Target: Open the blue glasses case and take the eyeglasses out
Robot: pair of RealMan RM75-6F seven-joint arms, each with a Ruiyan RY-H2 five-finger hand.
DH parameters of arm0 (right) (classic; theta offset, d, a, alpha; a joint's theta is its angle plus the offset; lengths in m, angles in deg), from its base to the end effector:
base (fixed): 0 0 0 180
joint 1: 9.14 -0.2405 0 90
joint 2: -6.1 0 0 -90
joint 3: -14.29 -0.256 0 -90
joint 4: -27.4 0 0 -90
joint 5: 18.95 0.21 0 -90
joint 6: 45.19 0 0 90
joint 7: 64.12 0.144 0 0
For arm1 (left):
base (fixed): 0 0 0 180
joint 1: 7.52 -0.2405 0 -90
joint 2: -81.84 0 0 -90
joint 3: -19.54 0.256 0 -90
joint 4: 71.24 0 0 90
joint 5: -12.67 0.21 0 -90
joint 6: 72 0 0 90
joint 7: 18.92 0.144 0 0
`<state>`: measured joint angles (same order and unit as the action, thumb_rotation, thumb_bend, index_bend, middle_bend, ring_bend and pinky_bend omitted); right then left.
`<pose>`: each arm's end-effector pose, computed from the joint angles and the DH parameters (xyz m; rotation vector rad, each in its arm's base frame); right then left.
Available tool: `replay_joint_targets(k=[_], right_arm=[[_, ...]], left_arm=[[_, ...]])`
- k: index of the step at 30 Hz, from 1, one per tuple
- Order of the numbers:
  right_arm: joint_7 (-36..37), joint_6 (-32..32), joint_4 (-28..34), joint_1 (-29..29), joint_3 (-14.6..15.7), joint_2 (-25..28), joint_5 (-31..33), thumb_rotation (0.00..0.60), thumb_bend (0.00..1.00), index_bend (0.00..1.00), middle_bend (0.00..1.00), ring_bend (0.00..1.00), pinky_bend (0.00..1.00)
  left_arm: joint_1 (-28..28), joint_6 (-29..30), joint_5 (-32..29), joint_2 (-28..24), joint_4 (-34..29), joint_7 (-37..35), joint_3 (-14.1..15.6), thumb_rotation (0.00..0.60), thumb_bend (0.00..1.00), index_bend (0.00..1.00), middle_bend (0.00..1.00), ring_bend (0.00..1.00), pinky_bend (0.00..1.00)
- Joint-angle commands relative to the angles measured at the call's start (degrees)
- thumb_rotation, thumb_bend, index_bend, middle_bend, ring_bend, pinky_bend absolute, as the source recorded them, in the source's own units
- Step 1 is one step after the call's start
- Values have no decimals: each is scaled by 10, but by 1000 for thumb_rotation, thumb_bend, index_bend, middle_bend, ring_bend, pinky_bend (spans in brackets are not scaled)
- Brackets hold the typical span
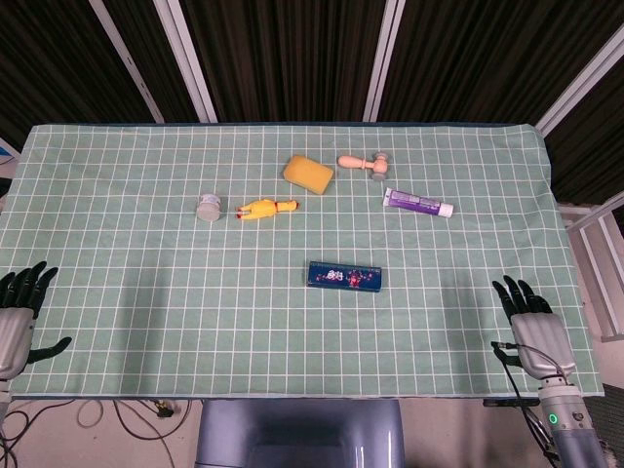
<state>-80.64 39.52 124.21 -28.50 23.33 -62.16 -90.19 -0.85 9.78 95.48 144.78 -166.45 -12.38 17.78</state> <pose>-0.2945 -0.2078 0.1143 1.5258 -0.8808 0.6764 -0.3089 0.1856 0.1535 -1.4327 -0.8986 -0.7933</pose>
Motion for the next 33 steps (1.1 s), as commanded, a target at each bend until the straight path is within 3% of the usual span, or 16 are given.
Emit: replay_joint_targets(k=[1,11,13,16,22,27,33], right_arm=[[-5,-5,2,5,-8,-1,-2,600,82,0,0,0,211],[-23,-15,37,10,-29,2,-22,600,84,0,0,0,211],[-37,-27,54,1,-42,2,-17,600,123,0,0,0,211],[-54,-53,83,-16,-68,-4,12,600,187,0,0,0,211],[-137,-124,125,-87,-141,-47,106,600,190,0,0,0,211],[-213,-164,114,-150,-185,-108,177,600,189,0,0,0,211],[-296,-186,84,-219,-212,-186,268,600,190,0,0,0,211]], left_arm=[[-1,-1,0,-1,-1,-2,1,600,13,0,0,0,0],[-2,6,6,0,0,-6,1,600,14,0,0,0,0],[-2,5,5,1,2,-3,0,600,14,0,0,0,0],[-1,-2,-1,0,2,2,1,600,14,0,0,0,0],[-1,-7,-4,-3,-3,-3,1,600,14,0,0,0,0],[3,-15,-2,-5,-5,-4,3,600,14,0,0,0,0],[6,-25,-7,-9,-10,-10,3,600,15,0,0,0,0]])
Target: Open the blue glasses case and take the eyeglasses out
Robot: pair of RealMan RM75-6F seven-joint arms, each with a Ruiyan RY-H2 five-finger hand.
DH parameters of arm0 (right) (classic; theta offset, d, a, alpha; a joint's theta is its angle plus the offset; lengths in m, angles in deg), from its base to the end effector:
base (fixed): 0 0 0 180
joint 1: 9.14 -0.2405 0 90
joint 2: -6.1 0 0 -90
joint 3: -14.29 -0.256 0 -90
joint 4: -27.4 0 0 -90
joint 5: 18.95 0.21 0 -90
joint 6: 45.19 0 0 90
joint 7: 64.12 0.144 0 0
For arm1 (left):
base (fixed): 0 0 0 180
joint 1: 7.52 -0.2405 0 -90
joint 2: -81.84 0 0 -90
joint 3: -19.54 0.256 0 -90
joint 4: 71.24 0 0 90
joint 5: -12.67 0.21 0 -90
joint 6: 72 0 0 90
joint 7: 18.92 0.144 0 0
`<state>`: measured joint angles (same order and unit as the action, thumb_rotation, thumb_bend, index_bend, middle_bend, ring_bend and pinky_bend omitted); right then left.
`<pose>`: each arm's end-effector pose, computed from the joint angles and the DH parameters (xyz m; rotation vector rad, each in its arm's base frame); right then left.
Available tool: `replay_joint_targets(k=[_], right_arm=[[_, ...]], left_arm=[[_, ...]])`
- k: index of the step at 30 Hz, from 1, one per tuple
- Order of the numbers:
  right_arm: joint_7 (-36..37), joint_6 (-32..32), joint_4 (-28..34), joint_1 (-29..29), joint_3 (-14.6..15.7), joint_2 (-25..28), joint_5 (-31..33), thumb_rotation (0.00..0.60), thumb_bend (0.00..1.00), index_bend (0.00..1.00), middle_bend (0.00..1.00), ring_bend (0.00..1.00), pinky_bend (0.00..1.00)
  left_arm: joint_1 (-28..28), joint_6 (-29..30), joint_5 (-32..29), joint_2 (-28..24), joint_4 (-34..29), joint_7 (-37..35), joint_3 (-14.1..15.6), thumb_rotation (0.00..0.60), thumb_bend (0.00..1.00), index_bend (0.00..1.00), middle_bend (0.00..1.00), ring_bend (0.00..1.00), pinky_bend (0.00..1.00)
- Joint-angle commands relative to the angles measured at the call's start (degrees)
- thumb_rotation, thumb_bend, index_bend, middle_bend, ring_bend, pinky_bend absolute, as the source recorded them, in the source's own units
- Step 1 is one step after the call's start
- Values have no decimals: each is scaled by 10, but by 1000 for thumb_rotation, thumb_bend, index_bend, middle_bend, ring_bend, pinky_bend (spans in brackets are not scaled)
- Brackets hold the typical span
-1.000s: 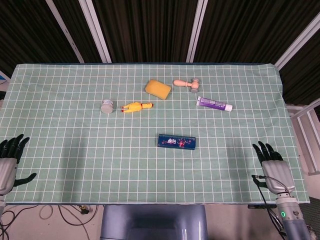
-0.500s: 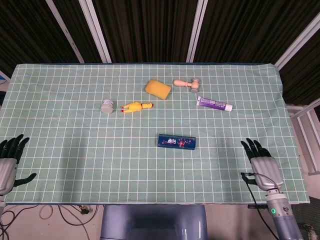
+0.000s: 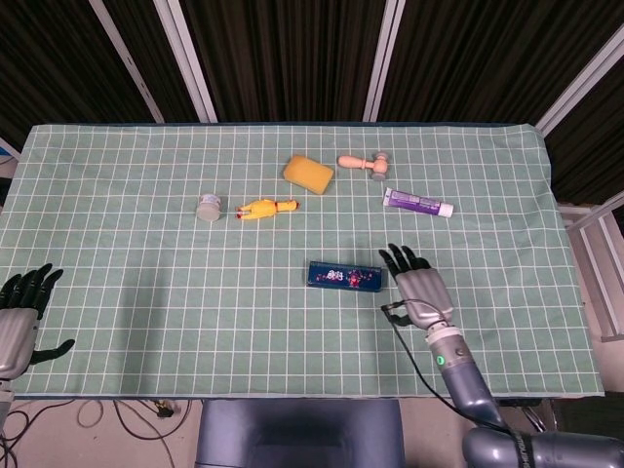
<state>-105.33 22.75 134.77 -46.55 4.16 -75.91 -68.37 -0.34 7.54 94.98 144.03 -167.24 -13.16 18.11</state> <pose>-0.1425 -0.2961 0.0233 1.7382 -0.9823 0.7791 -0.3092 0.1863 0.1509 -1.4522 -0.9403 -0.7788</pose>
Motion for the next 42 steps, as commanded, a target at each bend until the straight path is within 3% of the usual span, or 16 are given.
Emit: replay_joint_targets(k=[1,9,17,28,42], right_arm=[[-57,-19,-27,-45,-22,-57,59,600,189,0,0,0,211],[-106,-40,-118,-113,-42,-139,138,600,189,0,0,0,211],[-113,-61,-192,-152,-51,-175,151,600,204,3,0,0,211],[-101,-80,-235,-175,-55,-196,177,600,428,136,0,0,211],[-107,-80,-242,-193,-50,-209,208,600,451,172,0,0,211]], left_arm=[[1,-3,-2,-2,-3,-4,0,600,15,0,0,0,0],[4,-17,-15,-10,-9,-18,-2,600,15,0,0,0,0],[9,-29,-22,-14,-13,-30,-3,600,15,0,0,0,0],[11,-37,-28,-18,-16,-38,-3,600,16,0,0,0,0],[13,-44,-34,-21,-22,-38,-2,600,17,0,0,0,0]])
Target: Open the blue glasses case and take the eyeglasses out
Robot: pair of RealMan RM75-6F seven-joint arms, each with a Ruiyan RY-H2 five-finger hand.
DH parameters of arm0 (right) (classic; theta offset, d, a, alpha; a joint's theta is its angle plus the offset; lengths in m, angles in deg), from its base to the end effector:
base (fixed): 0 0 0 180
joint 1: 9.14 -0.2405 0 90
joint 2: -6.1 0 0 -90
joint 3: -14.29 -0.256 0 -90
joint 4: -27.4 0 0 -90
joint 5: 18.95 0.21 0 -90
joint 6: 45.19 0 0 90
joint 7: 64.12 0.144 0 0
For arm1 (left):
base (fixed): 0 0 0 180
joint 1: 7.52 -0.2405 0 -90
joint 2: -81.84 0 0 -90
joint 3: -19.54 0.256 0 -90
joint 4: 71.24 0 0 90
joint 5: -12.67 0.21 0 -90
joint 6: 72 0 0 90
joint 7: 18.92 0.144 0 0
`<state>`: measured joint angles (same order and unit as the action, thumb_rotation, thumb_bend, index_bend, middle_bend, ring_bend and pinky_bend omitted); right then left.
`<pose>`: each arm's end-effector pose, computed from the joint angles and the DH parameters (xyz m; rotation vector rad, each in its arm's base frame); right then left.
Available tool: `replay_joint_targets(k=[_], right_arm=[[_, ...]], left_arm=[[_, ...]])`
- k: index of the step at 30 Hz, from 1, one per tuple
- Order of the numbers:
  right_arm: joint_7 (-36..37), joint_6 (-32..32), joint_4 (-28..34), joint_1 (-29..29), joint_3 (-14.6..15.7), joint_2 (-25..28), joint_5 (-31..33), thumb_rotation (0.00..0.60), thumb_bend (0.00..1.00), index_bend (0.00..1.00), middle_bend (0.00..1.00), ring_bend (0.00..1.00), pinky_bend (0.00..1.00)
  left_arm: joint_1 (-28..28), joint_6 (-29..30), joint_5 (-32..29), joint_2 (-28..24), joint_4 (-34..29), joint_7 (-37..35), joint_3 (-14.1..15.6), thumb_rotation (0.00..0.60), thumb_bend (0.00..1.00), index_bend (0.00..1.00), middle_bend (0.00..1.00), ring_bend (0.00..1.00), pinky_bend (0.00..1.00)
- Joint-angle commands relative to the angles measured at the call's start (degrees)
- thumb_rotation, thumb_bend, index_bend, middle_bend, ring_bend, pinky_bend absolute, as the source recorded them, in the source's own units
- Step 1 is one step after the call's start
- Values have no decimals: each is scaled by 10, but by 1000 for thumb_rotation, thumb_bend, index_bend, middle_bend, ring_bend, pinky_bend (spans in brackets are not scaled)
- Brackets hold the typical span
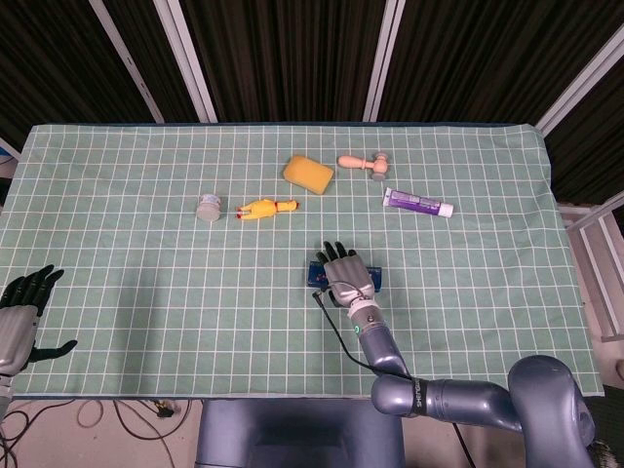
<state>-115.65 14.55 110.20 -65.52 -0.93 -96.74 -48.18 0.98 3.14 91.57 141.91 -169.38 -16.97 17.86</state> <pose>-0.0786 -0.3506 -0.0836 1.8656 -0.9666 0.6234 -0.3114 0.1919 0.1525 -1.4292 -1.0600 -0.7733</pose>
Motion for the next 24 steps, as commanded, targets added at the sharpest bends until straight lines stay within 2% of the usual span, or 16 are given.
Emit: replay_joint_targets(k=[1,17,24], right_arm=[[-5,2,4,-4,1,0,8,600,451,176,0,0,211],[-7,19,28,-13,8,2,26,600,454,204,0,0,211],[-2,25,33,-15,7,1,23,600,484,204,0,0,211]], left_arm=[[0,-1,-1,0,0,1,0,600,17,0,0,0,0],[1,-2,0,-2,-2,-2,1,600,17,0,0,0,0],[1,-3,-1,-2,-3,-3,2,600,17,0,0,0,0]])
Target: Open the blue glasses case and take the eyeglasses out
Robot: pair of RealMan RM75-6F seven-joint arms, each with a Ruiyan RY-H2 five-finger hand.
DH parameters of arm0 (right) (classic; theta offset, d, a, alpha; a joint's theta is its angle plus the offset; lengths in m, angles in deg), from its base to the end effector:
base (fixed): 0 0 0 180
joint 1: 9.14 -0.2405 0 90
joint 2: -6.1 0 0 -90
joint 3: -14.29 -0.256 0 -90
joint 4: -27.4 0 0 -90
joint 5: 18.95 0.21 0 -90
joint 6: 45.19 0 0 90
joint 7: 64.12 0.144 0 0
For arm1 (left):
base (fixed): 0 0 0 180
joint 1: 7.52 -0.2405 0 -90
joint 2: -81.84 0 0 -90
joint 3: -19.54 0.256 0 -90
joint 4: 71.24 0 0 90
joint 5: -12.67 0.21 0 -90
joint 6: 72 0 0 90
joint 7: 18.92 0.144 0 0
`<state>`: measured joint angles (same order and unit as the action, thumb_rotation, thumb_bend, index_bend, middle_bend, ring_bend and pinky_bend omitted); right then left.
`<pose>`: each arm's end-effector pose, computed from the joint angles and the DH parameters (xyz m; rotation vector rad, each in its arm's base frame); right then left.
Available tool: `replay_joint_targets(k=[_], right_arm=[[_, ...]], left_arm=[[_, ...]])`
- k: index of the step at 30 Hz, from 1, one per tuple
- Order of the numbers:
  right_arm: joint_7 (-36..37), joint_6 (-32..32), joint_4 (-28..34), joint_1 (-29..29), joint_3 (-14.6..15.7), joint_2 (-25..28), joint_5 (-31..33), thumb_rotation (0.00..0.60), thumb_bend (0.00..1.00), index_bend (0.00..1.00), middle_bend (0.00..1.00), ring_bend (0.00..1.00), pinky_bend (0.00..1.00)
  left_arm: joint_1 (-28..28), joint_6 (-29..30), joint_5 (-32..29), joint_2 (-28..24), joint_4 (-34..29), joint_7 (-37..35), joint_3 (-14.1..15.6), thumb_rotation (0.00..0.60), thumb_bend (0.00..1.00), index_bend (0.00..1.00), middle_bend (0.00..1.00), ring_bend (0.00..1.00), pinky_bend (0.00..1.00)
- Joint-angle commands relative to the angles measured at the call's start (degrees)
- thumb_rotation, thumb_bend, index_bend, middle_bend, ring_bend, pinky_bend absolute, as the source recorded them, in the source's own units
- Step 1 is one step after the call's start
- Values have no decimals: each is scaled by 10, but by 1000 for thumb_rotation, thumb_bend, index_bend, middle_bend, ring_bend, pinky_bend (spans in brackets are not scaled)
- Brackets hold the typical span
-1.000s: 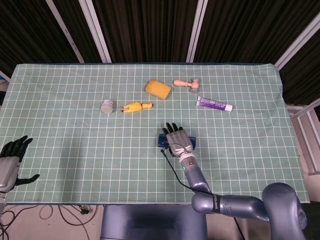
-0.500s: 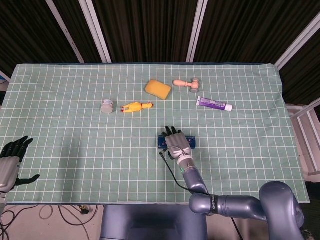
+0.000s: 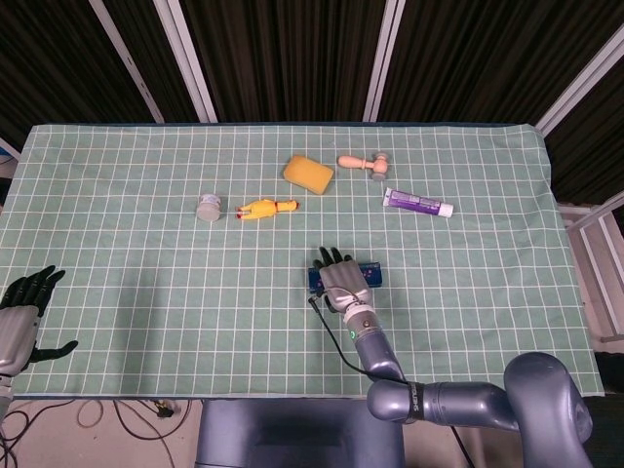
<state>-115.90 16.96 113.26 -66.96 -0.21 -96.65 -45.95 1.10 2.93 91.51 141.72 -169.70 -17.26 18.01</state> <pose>-0.0691 -0.3410 -0.0847 1.8758 -0.9880 0.6252 -0.3107 0.1917 0.1522 -1.4304 -1.0695 -0.7752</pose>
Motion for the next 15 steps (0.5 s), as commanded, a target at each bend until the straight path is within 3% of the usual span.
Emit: replay_joint_targets(k=[1,15], right_arm=[[1,2,3,-1,-1,0,1,600,492,204,0,0,211],[2,7,6,-3,4,-2,11,600,561,204,0,0,211]], left_arm=[[0,-1,0,0,-1,0,0,600,18,0,0,0,0],[1,-3,-2,-2,-3,-3,0,600,18,0,0,0,0]])
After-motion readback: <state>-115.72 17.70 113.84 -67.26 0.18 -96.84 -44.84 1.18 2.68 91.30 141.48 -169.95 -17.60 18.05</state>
